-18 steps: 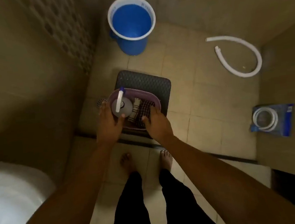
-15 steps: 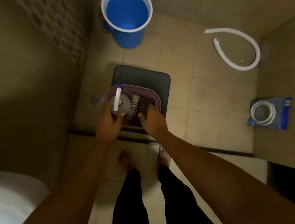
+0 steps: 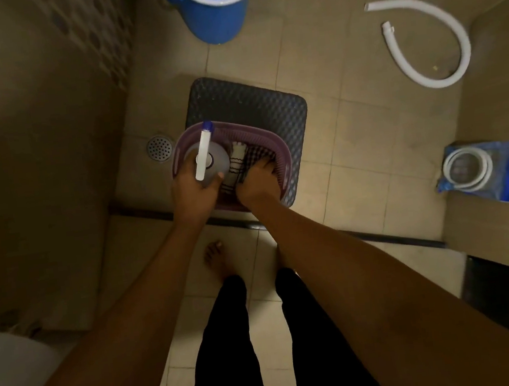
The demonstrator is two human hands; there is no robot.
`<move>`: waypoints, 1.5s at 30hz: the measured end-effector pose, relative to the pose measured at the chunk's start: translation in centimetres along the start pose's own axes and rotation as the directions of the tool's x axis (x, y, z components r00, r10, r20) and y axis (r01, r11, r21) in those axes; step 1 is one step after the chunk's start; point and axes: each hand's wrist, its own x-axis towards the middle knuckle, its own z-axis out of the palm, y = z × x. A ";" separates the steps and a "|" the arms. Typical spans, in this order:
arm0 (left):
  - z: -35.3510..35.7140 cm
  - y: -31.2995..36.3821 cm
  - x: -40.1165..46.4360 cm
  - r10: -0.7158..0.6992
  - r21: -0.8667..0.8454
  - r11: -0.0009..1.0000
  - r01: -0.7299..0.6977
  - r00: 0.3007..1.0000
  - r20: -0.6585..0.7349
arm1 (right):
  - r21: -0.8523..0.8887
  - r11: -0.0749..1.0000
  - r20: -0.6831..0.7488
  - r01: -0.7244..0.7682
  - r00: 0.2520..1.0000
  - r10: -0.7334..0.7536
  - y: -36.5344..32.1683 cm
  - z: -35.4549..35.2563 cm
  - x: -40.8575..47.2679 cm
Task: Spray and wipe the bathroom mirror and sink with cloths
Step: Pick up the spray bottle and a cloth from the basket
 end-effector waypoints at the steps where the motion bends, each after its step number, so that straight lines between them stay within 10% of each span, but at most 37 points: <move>1: 0.2 0.1 0.2 -0.011 -0.009 1.000 0.010 1.000 -0.020 | -0.012 1.000 -0.012 -0.006 1.000 0.006 -0.1 0.3 0.1; 12: 0.5 0.5 2.1 0.101 0.008 0.995 -0.101 0.991 -0.091 | -0.055 0.998 -0.152 0.018 0.988 -0.026 0.1 0.5 0.8; 21: -1.8 2.9 0.5 0.134 0.091 0.988 -0.125 0.985 -0.105 | 0.345 0.938 -0.198 0.028 0.979 0.044 0.5 -4.4 -2.4; 25: -3.6 5.6 -1.3 0.177 0.096 0.981 -0.166 0.977 -0.117 | 0.671 0.741 -0.083 -0.033 0.990 0.118 1.3 -6.9 -4.3; 31: -6.0 10.0 -4.5 0.243 0.154 0.964 -0.217 0.954 -0.175 | 0.954 0.017 0.298 -0.298 0.954 -0.033 3.5 -10.6 -8.6; 45: -9.9 19.0 -10.3 0.275 -0.056 0.951 -0.305 0.912 -0.304 | 0.971 -0.075 0.194 -0.228 0.928 -0.318 2.0 -18.6 -14.3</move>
